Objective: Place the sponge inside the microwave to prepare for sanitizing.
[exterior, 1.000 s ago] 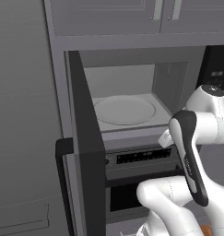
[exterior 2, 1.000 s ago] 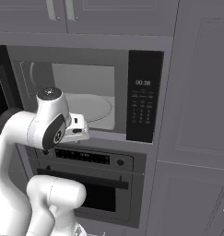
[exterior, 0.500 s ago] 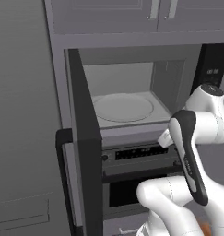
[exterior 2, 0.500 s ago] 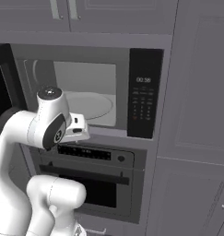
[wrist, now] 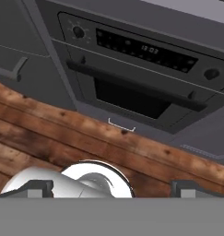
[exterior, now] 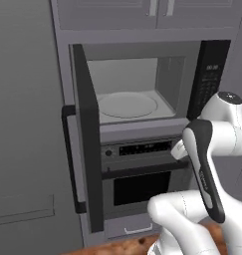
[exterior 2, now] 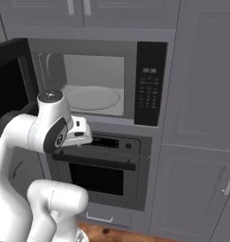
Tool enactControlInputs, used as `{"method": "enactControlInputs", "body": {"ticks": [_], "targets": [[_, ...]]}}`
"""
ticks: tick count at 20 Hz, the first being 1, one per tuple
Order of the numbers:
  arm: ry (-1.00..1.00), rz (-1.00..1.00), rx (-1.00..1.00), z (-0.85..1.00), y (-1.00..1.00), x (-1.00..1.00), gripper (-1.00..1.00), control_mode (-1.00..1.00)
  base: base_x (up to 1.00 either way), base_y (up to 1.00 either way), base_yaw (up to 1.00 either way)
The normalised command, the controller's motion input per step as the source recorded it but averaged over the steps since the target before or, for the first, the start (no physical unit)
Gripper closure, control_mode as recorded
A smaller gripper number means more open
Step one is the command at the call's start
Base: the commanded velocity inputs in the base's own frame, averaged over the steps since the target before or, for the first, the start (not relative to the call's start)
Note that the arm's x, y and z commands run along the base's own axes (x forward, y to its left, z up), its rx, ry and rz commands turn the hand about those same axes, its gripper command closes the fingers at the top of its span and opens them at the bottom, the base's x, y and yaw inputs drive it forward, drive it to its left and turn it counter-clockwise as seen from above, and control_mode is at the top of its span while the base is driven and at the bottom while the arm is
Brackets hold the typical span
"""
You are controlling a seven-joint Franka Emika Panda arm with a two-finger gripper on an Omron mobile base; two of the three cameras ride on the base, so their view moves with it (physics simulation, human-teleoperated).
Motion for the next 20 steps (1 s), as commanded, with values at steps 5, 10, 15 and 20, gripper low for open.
{"method": "enactControlInputs", "body": {"ticks": [5, 10, 15, 20], "targets": [[0.0, 0.0, 0.0, 0.0, 0.0, 0.0, -1.0, 1.0, -0.35, 0.0, -0.09], [0.0, 0.0, 0.0, 0.0, 0.0, 0.0, -1.0, 1.0, -0.25, 0.04, -0.31], [0.0, 0.0, 0.0, 0.0, 0.0, 0.0, -1.0, 1.0, -0.27, 0.07, -0.53], [0.0, 0.0, 0.0, 0.0, 0.0, 0.0, -1.0, 1.0, -0.26, 0.05, -0.61]]}}
